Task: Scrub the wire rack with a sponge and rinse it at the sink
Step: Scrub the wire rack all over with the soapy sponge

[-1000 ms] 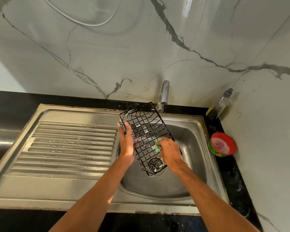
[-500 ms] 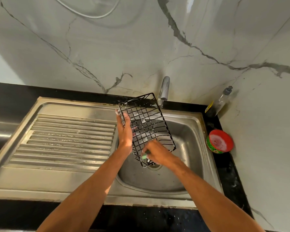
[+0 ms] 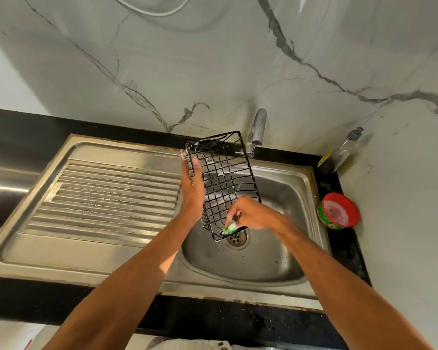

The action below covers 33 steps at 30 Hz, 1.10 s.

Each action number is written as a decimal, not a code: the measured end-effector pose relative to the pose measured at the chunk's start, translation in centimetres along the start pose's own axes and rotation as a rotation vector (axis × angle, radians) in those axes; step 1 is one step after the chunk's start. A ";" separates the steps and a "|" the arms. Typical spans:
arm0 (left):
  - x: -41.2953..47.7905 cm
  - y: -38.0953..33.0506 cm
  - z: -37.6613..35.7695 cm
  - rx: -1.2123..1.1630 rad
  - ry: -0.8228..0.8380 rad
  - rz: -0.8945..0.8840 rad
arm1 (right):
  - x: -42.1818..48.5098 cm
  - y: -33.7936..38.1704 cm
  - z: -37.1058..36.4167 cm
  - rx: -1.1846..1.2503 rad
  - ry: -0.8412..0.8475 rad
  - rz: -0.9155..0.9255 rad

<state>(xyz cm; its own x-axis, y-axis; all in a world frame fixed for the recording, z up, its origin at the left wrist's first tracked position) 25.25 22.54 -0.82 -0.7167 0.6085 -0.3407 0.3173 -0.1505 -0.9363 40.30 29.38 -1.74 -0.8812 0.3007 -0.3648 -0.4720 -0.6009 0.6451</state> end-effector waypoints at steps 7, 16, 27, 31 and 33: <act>0.2 -1.8 0.0 0.037 -0.046 -0.059 | 0.2 2.0 -2.1 -0.081 -0.029 0.105; 0.3 -2.1 0.5 0.101 -0.070 -0.151 | -0.4 1.4 -2.1 -0.339 -0.132 0.117; 0.2 -1.9 1.1 0.139 -0.061 -0.240 | -2.2 2.1 -2.5 -0.357 -0.231 0.168; 0.6 -1.1 1.3 0.118 -0.106 -0.203 | -3.0 -0.4 -2.2 -0.194 -0.401 0.015; 0.6 -1.0 1.1 0.127 -0.107 -0.202 | -2.3 1.7 -3.9 -0.163 -0.337 0.123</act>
<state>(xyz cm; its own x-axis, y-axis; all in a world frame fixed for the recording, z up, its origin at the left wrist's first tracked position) 23.87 22.22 -0.15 -0.8214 0.5513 -0.1464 0.0854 -0.1349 -0.9872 41.62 24.83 -2.44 -0.9028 0.4289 -0.0324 -0.3757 -0.7496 0.5449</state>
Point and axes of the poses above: each hand's wrist, its own x-axis towards the middle knuckle, its own z-axis out of the back of the hand, y = z × x, the point moved 3 cm from there along x, towards the middle knuckle, and after that the axes turned 9 degrees about z, right-handed, at the moved point
